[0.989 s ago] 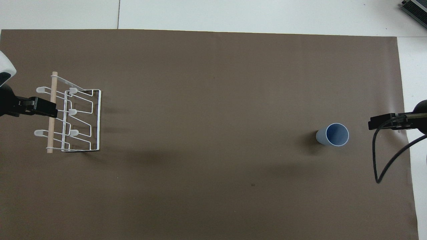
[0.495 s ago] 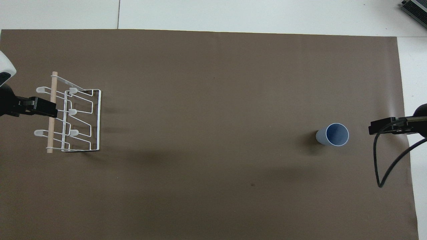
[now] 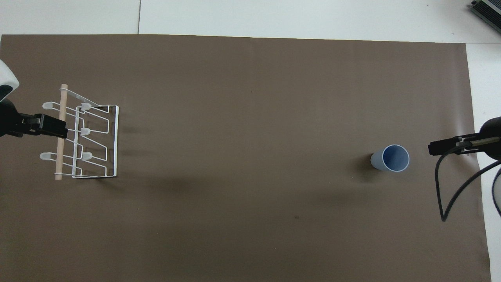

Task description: Hang cup on cup holder

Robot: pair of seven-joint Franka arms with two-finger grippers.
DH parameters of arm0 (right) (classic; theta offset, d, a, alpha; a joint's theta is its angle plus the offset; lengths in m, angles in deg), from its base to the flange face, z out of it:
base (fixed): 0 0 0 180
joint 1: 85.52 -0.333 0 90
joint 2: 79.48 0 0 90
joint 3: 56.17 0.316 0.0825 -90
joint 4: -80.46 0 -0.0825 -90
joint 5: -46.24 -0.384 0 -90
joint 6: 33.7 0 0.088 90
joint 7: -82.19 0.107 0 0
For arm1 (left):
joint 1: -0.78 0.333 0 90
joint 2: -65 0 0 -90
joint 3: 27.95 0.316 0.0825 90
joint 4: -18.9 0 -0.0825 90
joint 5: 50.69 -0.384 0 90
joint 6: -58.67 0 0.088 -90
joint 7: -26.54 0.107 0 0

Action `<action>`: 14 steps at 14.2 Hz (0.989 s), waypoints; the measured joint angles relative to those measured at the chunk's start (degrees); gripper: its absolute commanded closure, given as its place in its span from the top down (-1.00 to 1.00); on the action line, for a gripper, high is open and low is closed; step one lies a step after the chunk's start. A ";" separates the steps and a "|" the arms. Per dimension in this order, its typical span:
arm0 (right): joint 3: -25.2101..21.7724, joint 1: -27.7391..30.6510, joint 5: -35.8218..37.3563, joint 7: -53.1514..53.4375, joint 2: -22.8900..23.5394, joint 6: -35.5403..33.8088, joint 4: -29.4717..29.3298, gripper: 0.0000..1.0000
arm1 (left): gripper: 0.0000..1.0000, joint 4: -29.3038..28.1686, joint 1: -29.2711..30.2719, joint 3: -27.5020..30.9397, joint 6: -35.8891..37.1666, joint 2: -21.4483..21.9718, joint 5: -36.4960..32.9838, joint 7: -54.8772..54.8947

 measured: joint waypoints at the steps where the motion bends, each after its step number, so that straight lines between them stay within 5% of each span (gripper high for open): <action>1: 0.05 -0.50 -0.41 -0.02 -0.43 1.61 1.51 1.00 | 1.00 0.00 0.00 0.00 0.00 0.00 0.00 0.00; 14: 0.09 -4.41 -0.99 4.20 1.73 19.01 18.91 1.00 | 1.00 0.00 0.00 0.00 0.00 0.00 0.00 0.00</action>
